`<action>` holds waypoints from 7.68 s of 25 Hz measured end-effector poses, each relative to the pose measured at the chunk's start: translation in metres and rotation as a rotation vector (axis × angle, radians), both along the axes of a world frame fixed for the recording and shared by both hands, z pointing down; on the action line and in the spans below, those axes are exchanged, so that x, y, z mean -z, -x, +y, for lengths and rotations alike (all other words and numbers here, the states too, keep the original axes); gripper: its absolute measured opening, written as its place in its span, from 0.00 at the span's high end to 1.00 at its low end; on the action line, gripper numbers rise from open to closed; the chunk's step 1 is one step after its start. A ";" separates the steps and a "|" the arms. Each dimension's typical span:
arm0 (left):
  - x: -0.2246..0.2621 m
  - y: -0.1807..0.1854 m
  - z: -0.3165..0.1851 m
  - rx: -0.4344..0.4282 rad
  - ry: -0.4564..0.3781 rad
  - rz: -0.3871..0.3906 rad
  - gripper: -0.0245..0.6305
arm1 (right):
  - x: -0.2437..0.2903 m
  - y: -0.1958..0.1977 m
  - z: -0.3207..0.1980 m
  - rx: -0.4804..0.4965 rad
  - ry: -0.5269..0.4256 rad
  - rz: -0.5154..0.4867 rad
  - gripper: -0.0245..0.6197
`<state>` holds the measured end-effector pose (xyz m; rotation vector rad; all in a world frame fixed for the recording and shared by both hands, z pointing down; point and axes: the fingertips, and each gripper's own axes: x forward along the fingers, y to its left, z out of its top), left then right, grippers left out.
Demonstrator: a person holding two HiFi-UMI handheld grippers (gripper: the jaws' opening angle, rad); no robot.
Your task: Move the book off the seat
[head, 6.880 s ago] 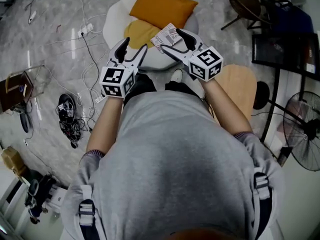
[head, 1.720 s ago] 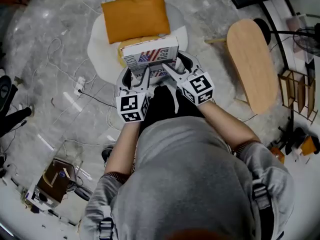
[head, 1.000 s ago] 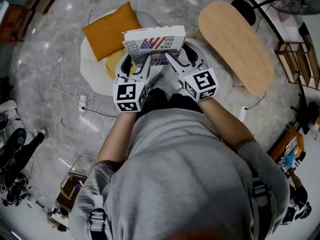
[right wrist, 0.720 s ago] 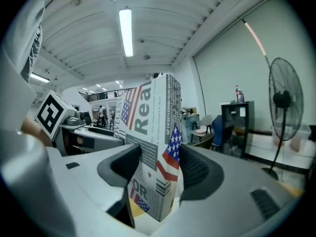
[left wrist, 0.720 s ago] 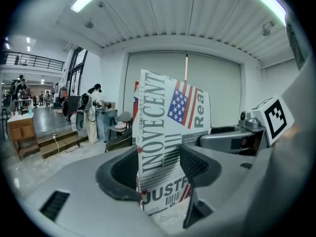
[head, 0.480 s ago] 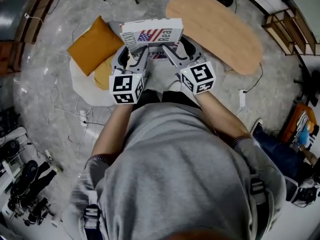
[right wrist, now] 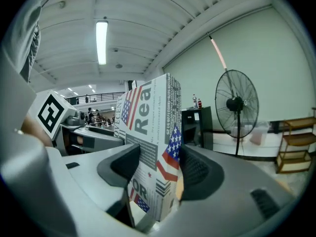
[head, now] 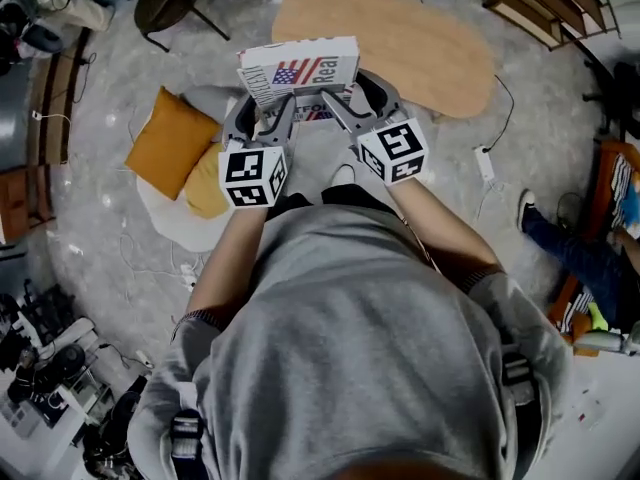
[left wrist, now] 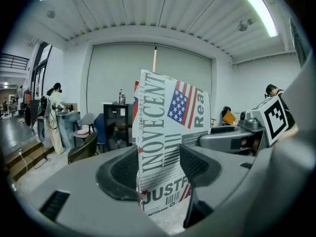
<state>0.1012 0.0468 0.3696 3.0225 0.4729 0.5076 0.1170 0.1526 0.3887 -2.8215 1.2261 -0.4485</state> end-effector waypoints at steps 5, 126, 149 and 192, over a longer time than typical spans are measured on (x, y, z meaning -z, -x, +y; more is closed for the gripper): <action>0.002 -0.019 0.032 -0.088 -0.007 -0.005 0.54 | 0.000 -0.010 0.033 -0.083 -0.005 -0.012 0.55; -0.262 -0.281 0.257 -0.484 0.089 -0.492 0.51 | -0.272 -0.226 0.268 -0.365 -0.056 -0.643 0.51; 0.033 -0.267 0.241 -0.632 0.101 0.077 0.74 | 0.036 -0.223 0.213 -0.146 -0.054 -0.023 0.62; 0.104 -0.281 0.236 -0.613 0.154 0.238 0.94 | 0.109 -0.238 0.208 -0.129 -0.029 0.191 0.95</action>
